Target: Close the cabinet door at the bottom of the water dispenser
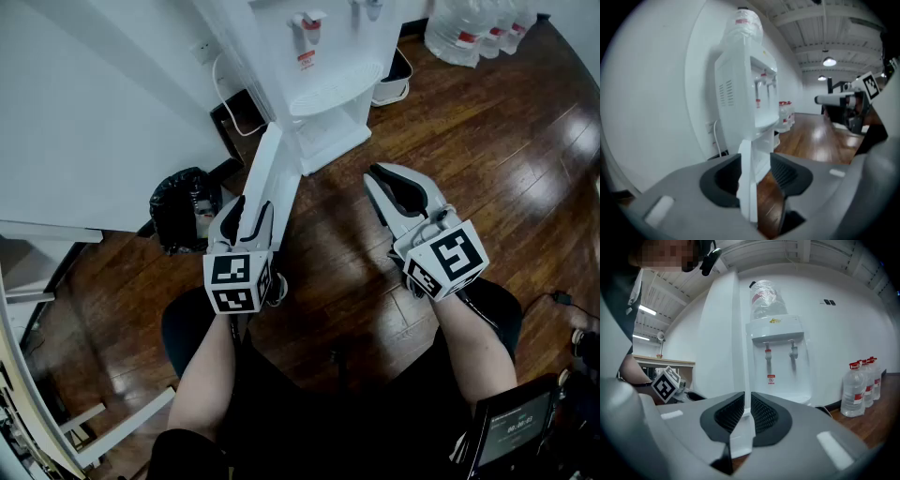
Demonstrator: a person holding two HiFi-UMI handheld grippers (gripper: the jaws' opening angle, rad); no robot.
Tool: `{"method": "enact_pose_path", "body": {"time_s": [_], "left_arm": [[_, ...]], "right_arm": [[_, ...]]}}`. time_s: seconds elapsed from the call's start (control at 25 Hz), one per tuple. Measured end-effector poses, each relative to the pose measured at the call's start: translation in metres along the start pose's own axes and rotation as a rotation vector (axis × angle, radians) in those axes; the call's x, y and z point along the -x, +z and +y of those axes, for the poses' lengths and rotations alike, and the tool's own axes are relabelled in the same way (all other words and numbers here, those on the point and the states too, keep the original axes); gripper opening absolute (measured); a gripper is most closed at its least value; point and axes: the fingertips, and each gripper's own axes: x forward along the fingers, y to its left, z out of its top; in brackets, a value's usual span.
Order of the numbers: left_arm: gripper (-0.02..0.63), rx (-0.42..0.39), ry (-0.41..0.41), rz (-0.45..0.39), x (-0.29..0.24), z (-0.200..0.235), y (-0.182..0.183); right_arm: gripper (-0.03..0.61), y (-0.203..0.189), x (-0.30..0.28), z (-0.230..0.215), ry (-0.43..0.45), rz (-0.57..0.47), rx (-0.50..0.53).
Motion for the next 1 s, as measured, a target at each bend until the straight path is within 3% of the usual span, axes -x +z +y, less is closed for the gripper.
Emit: {"method": "enact_pose_path", "body": {"time_s": [0.16,0.32,0.44,0.64,1.0], "left_arm": [[0.277,-0.025,0.054,0.167,-0.002,0.019,-0.055],[0.341,0.012,0.043,0.243,0.01,0.029,-0.082],[0.358,0.043,0.006,0.279,0.017,0.026,-0.096],[0.368,-0.009,-0.044,0.349,0.017,0.023,-0.125],[0.362,0.024,-0.165,0.472,0.019,-0.001,-0.147]], "right_arm": [[0.043,0.002,0.006,-0.004,-0.015,0.002,-0.028],[0.043,0.009,0.002,0.0,-0.009,-0.019,-0.069],[0.043,0.012,-0.006,0.003,0.007,-0.028,-0.085],[0.043,0.01,-0.02,0.016,0.029,-0.022,-0.099],[0.043,-0.007,-0.038,0.033,0.055,0.022,-0.093]]}}
